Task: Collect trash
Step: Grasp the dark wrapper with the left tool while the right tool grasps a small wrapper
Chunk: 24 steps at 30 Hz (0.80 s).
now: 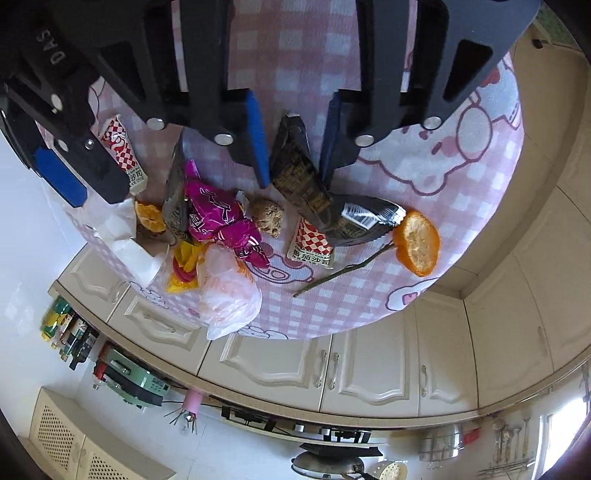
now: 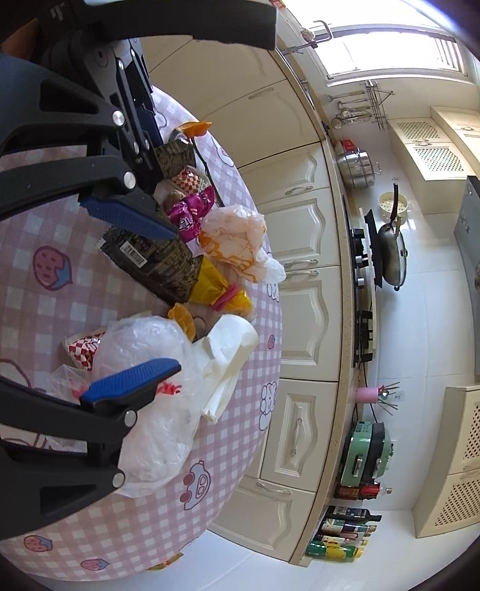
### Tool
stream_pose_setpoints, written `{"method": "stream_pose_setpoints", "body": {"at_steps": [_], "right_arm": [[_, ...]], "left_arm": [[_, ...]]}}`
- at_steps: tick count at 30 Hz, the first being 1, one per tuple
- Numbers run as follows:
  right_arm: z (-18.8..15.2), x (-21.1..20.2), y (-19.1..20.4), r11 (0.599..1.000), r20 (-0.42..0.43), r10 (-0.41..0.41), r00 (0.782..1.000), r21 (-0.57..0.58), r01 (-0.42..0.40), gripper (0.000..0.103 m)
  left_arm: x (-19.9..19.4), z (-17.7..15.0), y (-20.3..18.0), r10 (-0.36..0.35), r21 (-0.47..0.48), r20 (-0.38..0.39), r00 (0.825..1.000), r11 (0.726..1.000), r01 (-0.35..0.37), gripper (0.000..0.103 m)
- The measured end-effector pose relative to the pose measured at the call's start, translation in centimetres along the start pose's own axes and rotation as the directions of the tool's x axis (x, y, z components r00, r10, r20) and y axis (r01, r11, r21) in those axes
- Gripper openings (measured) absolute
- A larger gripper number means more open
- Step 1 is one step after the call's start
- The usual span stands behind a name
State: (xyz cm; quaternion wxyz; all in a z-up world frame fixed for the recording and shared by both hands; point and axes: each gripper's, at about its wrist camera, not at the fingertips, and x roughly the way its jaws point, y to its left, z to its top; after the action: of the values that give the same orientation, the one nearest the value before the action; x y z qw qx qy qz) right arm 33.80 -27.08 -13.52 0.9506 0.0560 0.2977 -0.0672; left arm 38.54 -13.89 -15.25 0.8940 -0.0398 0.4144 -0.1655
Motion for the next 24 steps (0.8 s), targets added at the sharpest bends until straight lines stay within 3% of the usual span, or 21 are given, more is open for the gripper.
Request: {"method": "stream_pose_setpoints", "body": {"at_steps": [8, 13, 14, 16, 19, 24], "right_arm": [[0.2, 0.9, 2.5, 0.995, -0.048, 0.085, 0.995, -0.040, -0.087, 0.066], [0.0, 3.2, 3.2, 0.993, -0.150, 0.111, 0.983, -0.031, -0.117, 0.064], [0.0, 3.4, 3.0, 0.993, -0.155, 0.118, 0.981, -0.013, -0.121, 0.060], [-0.1, 3.4, 2.9, 0.992, -0.160, 0.124, 0.979, -0.007, -0.127, 0.032], [-0.2, 2.7, 3.3, 0.993, -0.151, 0.114, 0.982, -0.025, -0.119, 0.008], [-0.7, 0.5, 4.0, 0.995, -0.128, 0.091, 0.988, -0.035, -0.096, 0.002]], "left_arm": [[-3.1, -0.9, 1.4, -0.018, 0.012, 0.039, 0.999, 1.000, 0.018, 0.018], [-4.5, -1.1, 2.9, -0.013, 0.001, 0.047, 0.999, 1.000, 0.013, 0.018], [-4.7, -1.2, 3.0, -0.011, 0.003, 0.047, 0.999, 1.000, 0.011, 0.018], [-5.4, -1.4, 3.4, -0.016, 0.001, 0.053, 0.998, 1.000, 0.016, 0.018], [-6.5, -1.5, 3.5, -0.019, 0.011, 0.066, 0.998, 1.000, 0.019, 0.018], [-8.8, -1.9, 3.8, -0.025, 0.018, 0.101, 0.995, 1.000, 0.023, 0.018]]}}
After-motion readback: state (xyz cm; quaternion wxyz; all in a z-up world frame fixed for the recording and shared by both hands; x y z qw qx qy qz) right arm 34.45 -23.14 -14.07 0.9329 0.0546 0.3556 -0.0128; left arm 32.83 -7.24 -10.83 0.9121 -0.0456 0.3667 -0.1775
